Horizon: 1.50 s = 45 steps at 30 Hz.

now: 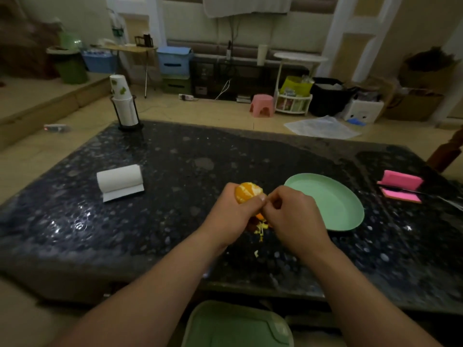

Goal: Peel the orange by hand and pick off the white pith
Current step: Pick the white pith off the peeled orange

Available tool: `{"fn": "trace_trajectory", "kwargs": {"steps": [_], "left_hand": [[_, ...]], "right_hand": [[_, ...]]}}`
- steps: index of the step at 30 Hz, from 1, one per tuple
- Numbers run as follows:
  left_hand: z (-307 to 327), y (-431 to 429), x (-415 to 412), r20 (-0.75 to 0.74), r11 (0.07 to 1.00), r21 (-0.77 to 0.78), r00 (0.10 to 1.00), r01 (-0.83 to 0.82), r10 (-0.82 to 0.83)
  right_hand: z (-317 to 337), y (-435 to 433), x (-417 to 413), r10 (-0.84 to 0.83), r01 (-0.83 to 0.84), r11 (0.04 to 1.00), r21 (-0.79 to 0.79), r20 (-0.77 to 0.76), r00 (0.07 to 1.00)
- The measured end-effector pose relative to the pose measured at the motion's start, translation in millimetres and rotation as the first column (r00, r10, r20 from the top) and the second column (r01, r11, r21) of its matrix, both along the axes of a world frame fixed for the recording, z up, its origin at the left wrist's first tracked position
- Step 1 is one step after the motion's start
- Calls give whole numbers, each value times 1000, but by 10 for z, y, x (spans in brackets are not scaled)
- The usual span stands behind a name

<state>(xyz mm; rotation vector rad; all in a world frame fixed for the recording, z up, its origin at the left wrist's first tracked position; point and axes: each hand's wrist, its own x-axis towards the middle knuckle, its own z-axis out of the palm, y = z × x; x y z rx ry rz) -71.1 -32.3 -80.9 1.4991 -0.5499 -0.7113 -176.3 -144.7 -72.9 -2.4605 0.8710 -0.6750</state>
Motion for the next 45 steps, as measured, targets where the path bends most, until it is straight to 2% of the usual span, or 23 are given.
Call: {"fn": "trace_trajectory", "kwargs": {"steps": [5, 9, 20, 28, 39, 45], "left_hand": [[59, 20, -40, -86, 998, -62, 996, -6, 1], [66, 40, -21, -93, 998, -65, 996, 6, -12], [12, 55, -17, 8, 998, -47, 1000, 29, -28], [-4, 46, 25, -27, 997, -52, 998, 51, -52], [27, 78, 122, -178, 991, -113, 980, 70, -90], [52, 137, 212, -283, 982, -176, 953, 63, -112]], "right_hand": [[25, 2, -23, 36, -40, 997, 70, 56, 998], [40, -16, -64, 84, -93, 986, 139, 65, 994], [30, 20, -51, 41, -42, 996, 75, 4, 999], [52, 39, -49, 58, -64, 994, 90, 62, 996], [49, 0, -74, 79, -89, 992, 94, 107, 991], [24, -101, -45, 109, -144, 959, 246, 151, 982]]}}
